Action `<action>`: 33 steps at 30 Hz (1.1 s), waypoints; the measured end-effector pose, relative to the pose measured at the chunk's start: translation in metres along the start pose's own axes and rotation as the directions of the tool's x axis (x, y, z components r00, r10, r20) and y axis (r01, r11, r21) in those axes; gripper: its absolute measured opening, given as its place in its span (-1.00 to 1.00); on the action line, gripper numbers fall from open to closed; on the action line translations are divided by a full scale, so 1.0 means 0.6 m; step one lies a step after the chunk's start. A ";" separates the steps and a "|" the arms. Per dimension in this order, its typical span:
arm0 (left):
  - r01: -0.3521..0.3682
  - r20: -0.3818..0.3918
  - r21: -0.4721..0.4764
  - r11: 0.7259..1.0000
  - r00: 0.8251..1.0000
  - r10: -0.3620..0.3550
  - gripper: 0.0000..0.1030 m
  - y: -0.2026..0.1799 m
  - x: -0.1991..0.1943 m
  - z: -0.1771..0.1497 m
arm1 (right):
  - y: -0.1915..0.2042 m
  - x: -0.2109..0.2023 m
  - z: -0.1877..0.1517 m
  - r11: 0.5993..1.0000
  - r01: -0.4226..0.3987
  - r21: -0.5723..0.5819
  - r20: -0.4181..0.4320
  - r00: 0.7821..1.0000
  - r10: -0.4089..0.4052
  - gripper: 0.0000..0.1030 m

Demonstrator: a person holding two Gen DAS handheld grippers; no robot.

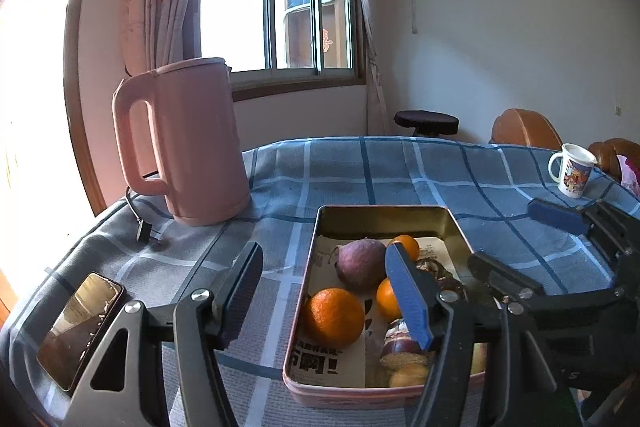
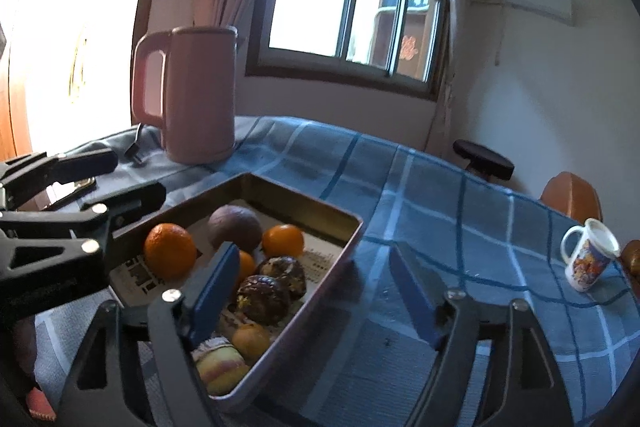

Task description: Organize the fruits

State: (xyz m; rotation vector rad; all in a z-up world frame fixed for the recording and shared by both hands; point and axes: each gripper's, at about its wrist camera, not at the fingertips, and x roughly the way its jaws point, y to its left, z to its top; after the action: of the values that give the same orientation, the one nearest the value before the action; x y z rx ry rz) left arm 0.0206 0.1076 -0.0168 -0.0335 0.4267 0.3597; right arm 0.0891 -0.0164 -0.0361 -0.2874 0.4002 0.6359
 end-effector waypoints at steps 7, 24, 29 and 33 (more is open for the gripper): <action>0.000 0.015 0.005 1.000 1.000 0.000 0.27 -0.006 -0.008 0.002 | -0.009 -0.029 0.009 1.000 0.012 0.019 0.051 0.999 -0.013 0.67; -0.001 0.013 0.006 1.000 1.000 0.001 0.28 -0.007 -0.011 0.002 | -0.007 -0.039 0.011 1.000 0.003 0.020 0.058 0.998 -0.004 0.70; -0.007 0.013 0.007 1.000 1.000 0.007 0.29 -0.006 -0.010 0.003 | -0.007 -0.045 0.011 1.000 0.006 0.023 0.065 0.998 -0.007 0.73; -0.012 0.022 0.003 1.000 1.000 0.012 0.43 -0.004 -0.013 0.004 | -0.009 -0.052 0.014 1.000 0.012 0.023 0.077 0.997 -0.013 0.73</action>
State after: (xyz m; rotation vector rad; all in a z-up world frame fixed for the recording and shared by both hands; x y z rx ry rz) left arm 0.0156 0.1027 -0.0116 -0.0243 0.4059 0.3710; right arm 0.0718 -0.0335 -0.0142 -0.2426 0.3316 0.6278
